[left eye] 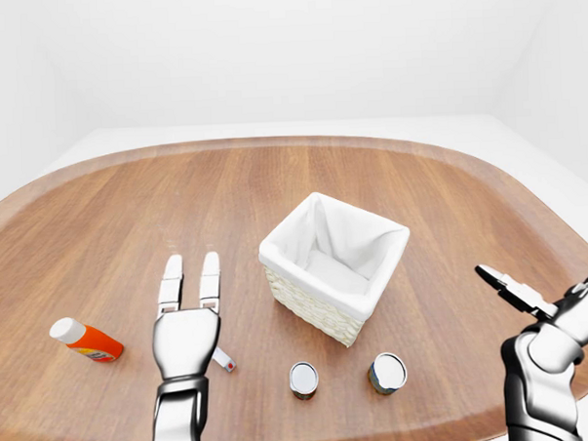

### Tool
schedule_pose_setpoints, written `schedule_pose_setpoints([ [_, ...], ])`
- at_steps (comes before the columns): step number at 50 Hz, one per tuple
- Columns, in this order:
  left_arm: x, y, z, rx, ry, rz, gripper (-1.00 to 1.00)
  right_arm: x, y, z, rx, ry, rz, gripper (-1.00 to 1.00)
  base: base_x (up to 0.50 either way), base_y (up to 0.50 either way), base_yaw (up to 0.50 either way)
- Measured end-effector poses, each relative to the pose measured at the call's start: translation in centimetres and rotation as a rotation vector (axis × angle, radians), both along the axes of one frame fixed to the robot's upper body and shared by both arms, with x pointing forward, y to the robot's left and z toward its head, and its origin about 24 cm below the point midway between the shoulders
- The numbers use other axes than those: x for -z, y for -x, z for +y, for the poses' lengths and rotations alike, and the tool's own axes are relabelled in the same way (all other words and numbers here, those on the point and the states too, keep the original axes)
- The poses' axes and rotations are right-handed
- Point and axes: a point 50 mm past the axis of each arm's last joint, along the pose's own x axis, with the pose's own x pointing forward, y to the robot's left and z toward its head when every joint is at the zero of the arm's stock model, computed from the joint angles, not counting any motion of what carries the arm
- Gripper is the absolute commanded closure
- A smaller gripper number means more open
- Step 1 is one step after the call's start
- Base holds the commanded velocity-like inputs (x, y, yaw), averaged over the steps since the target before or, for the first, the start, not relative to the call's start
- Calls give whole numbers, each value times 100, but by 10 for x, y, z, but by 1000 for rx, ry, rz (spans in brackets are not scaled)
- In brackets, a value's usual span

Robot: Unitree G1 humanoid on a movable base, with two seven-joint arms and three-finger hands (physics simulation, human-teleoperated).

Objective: Pick up the alphabet soup and the cream cheese box, and put them in the basket.

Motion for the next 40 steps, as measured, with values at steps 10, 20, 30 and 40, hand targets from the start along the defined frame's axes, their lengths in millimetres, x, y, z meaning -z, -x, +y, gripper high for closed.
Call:
schedule_pose_setpoints([
  [10,21,0,3,4,23,60,-100,0,1,0,2,1,-2,-100,0,0,0],
  [20,39,-1,3,14,40,109,-100,0,1,0,2,3,0,-100,0,0,0],
  [30,59,-4,0,33,20,151,-100,0,1,0,2,2,-1,-100,0,0,0],
  [40,77,-8,-1,57,3,191,-100,0,2,1,3,2,-1,-100,0,0,0],
])
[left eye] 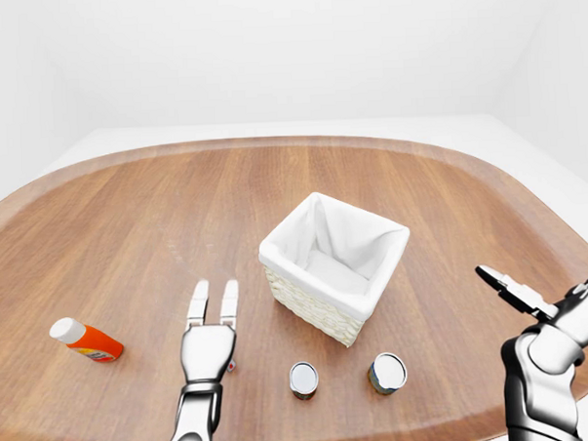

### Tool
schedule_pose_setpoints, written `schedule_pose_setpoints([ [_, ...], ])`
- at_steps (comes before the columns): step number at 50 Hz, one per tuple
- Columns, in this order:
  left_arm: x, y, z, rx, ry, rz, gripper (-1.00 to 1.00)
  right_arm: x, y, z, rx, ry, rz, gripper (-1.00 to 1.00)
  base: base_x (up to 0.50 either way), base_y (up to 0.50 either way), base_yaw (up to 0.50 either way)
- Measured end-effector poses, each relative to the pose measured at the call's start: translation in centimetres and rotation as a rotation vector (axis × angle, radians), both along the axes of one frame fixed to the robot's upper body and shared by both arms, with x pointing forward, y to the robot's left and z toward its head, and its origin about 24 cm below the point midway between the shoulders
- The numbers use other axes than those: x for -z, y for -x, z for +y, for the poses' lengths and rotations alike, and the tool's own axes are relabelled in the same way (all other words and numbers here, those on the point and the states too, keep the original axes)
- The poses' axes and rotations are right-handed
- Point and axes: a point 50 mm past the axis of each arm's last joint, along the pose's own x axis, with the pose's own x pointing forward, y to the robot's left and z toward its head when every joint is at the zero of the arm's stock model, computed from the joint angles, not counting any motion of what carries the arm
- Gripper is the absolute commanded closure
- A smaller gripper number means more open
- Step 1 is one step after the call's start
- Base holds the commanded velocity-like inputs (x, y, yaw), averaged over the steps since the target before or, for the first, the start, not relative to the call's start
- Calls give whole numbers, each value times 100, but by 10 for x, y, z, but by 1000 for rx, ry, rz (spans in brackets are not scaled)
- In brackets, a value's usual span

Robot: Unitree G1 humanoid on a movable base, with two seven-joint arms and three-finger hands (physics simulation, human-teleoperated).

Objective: Pick up the alphabet soup and the cream cheese box, and put them in the basket.

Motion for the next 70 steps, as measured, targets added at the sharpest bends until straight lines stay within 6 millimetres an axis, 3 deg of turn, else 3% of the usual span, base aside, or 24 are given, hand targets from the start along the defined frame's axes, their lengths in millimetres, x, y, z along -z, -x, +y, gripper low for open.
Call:
schedule_pose_setpoints([
  [16,21,0,7,-9,-4,72,-100,1,-1,0,-1,2,7,-100,0,0,0],
  [44,38,-1,22,-56,9,121,-100,2,-1,0,-1,7,17,-100,0,0,0],
  [62,57,-8,34,-109,25,206,-100,2,-1,0,-1,8,17,-100,0,0,0],
  [70,60,-20,37,-131,36,243,-100,2,-1,0,-1,9,17,-100,0,0,0],
])
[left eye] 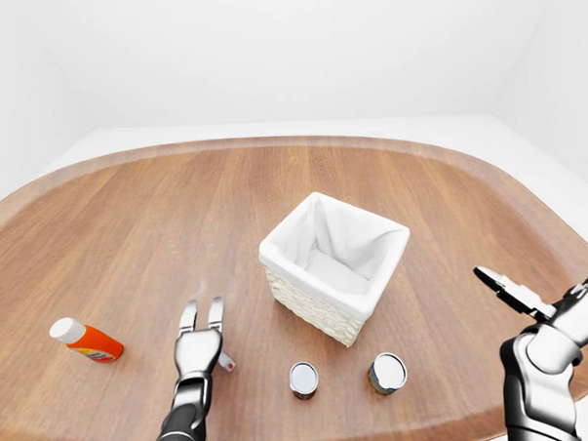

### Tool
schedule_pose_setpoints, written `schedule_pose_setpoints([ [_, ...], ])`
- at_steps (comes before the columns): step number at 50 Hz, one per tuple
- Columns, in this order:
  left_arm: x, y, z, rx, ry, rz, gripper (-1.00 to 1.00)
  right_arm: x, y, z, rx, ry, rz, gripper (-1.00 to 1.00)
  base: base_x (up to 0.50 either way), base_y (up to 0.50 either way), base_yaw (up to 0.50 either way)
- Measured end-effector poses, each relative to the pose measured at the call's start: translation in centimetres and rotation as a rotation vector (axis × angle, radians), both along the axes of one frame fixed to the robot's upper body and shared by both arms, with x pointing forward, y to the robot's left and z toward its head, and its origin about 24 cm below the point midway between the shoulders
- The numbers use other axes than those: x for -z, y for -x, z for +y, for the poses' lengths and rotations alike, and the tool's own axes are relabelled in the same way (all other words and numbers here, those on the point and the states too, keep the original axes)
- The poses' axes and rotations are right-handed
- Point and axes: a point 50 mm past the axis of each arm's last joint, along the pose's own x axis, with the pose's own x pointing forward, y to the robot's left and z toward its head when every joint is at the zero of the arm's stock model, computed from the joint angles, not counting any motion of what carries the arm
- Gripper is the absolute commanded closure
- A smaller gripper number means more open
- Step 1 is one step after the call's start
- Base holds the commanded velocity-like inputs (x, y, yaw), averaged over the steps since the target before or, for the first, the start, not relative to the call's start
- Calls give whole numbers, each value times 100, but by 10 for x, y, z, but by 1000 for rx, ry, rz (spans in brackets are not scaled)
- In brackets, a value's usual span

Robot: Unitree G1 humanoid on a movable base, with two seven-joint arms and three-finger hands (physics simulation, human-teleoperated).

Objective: Pick up the alphabet soup and the cream cheese box, and put them in the basket.

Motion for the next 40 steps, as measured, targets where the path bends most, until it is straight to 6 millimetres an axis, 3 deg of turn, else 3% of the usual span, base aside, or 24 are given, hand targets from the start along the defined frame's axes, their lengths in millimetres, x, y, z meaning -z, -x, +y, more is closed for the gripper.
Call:
schedule_pose_setpoints([
  [17,4,-10,4,-40,18,53,-100,0,0,0,-1,1,2,-100,0,0,0],
  [40,9,-21,-7,52,-62,149,-100,1,-1,0,-1,0,4,-100,0,0,0],
])
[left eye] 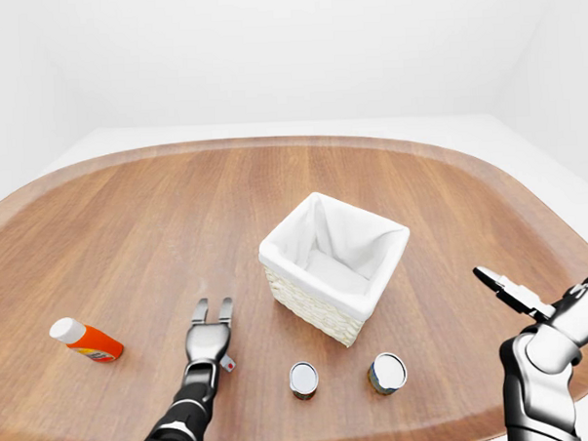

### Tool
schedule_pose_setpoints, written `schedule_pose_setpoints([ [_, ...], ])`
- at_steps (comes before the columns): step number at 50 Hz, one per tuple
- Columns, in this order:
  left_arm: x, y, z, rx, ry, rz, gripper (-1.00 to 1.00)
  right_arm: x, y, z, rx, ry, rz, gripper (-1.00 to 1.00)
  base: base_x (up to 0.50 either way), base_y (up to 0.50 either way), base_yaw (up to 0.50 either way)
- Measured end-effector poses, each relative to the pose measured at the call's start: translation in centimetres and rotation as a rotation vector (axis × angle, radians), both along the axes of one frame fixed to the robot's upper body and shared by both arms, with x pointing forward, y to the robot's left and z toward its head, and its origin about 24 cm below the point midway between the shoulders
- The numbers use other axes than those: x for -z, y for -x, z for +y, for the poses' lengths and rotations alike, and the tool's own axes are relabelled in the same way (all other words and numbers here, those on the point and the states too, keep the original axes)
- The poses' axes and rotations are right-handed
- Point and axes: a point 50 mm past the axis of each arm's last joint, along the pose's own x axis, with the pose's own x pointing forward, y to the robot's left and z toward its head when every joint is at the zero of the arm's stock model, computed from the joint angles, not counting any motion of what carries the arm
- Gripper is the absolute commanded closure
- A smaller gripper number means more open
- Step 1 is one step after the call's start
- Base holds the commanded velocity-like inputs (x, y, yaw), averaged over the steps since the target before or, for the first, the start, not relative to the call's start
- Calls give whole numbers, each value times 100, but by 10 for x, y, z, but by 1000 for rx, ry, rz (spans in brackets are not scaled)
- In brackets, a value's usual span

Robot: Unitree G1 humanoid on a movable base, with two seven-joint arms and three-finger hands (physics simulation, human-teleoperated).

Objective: Pick up the alphabet soup and the cream cheese box, and put them in the basket.

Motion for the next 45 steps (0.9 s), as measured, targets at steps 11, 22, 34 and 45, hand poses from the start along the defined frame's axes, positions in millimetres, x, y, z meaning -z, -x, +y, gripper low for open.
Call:
schedule_pose_setpoints([
  [11,1,-2,-3,19,-18,29,100,-1,0,0,0,1,-2,-100,0,0,0],
  [22,-2,-8,-4,7,-5,13,100,-1,0,0,-1,2,-3,-100,0,0,0],
  [34,-7,-14,-4,-8,7,-7,100,-1,0,0,-1,4,-3,-100,0,0,0],
  [45,-13,-21,0,-41,27,-34,100,0,0,0,-1,2,2,-100,0,0,0],
])
